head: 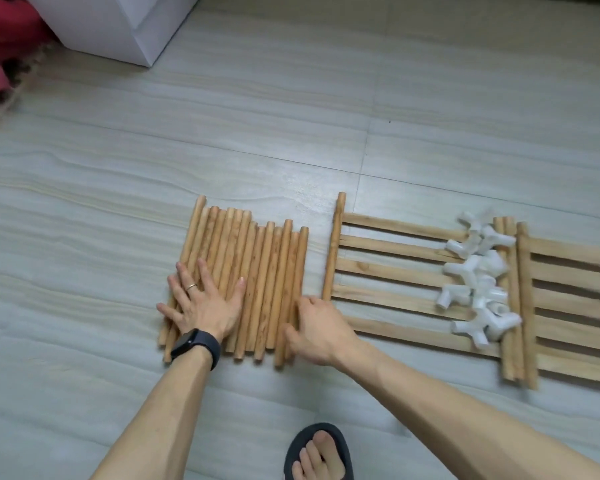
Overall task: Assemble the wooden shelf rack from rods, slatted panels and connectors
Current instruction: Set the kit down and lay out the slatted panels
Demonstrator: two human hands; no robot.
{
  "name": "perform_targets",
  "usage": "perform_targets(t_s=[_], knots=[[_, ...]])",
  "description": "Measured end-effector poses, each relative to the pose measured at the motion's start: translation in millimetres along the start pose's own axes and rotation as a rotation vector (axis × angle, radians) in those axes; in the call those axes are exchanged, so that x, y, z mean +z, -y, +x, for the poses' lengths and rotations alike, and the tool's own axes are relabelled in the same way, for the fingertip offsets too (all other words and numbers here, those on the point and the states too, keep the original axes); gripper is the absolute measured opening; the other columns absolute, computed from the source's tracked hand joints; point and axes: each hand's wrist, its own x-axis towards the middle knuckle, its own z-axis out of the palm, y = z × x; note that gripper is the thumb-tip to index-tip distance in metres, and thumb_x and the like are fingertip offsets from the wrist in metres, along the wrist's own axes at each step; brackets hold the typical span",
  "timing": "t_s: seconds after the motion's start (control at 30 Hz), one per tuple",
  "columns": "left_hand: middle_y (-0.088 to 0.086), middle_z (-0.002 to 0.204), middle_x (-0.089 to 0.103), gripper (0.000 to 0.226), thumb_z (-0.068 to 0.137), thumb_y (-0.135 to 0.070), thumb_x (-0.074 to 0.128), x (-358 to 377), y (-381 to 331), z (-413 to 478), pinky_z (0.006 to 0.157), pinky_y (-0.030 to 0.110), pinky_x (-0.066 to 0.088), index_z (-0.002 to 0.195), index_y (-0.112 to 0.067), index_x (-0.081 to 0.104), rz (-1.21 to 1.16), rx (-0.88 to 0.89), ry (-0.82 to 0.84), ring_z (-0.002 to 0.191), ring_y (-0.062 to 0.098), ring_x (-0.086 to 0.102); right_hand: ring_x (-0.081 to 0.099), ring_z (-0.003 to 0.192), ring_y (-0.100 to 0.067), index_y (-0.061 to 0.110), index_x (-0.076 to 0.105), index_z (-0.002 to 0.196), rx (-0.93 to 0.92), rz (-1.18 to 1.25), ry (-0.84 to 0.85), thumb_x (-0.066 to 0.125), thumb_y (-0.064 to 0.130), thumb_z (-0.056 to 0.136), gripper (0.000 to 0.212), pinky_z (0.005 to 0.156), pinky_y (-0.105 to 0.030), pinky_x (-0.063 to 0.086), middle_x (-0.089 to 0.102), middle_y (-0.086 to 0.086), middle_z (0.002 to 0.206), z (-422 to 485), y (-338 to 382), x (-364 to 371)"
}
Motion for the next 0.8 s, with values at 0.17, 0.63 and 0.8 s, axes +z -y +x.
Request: perform_targets(t_s=[0.17, 0.63, 0.8], knots=[[0.016, 0.167, 0.005, 0.082, 0.097, -0.045, 0.053, -11.8, -57.6, -30.0, 0.122, 0.06, 0.008, 0.162, -0.022, 0.009, -0.13, 0.295, -0.175, 0.152, 0.038, 0.007, 0.052, 0.122, -0.037, 0.009, 0.052, 0.131, -0.097, -0.271, -0.019, 0.047, 0.037, 0.099, 0.043, 0.093, -0.043, 0.048, 0.058, -0.015, 0.131, -43.1, -59.9, -59.3], [0.009, 0.145, 0.03, 0.062, 0.087, -0.063, 0.062, 72.0, -191.6, -200.8, 0.074, 0.042, 0.045, 0.136, -0.032, 0.04, 0.84, 1.451, 0.417, 0.103, 0.035, 0.055, 0.064, 0.109, -0.043, 0.048, -0.019, 0.154, 0.339, -0.298, -0.254, 0.046, 0.088, 0.079, 0.107, 0.065, -0.042, 0.051, -0.003, -0.009, 0.166, -117.3, -253.9, -73.0], [0.013, 0.119, 0.054, 0.026, 0.097, -0.023, 0.049, 71.7, -195.8, -194.9, 0.064, 0.041, 0.039, 0.119, -0.013, 0.039, 0.409, 1.172, 0.425, 0.099, 0.037, 0.058, 0.06, 0.115, -0.047, 0.047, -0.02, 0.155, 0.317, -0.204, -0.405, 0.047, 0.075, 0.09, 0.097, 0.083, -0.052, 0.055, 0.004, -0.022, 0.164, -83.9, -258.2, -40.3]])
